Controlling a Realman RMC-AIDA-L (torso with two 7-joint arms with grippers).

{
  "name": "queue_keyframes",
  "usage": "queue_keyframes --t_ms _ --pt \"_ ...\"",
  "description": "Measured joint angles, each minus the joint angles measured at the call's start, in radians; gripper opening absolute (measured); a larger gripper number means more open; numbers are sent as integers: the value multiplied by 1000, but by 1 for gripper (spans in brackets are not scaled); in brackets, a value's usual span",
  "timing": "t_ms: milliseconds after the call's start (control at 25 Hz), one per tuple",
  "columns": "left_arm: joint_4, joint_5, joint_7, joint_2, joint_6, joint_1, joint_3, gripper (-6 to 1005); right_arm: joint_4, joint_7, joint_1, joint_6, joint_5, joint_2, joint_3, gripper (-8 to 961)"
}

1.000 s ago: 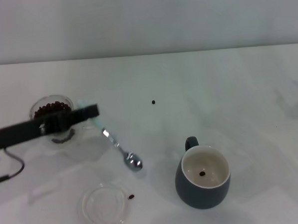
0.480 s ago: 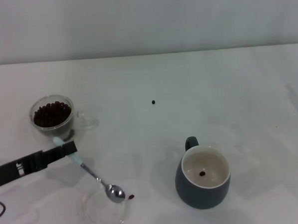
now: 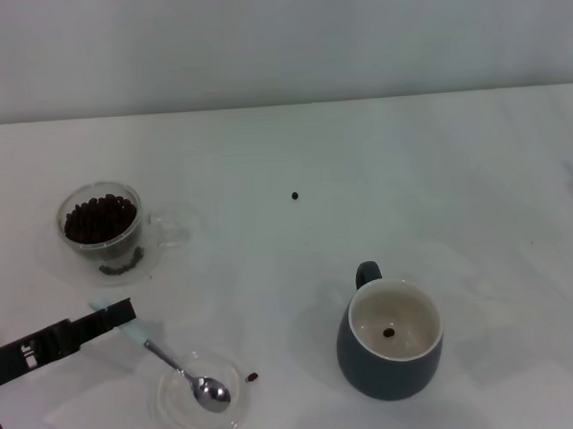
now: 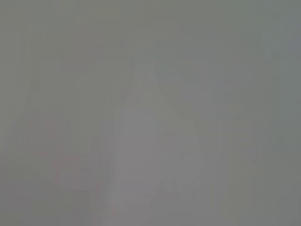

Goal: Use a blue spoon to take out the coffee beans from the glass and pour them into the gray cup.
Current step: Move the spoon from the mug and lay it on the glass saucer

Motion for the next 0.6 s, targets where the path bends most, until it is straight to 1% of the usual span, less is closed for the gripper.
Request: queue_keyframes --t_ms 360,600 --pt "-38 9 10 8 -4 9 -40 136 1 2 -8 -7 0 0 2 624" --pt "-57 24 10 7 -10 2 -48 136 1 3 -12 -13 0 0 -4 624"
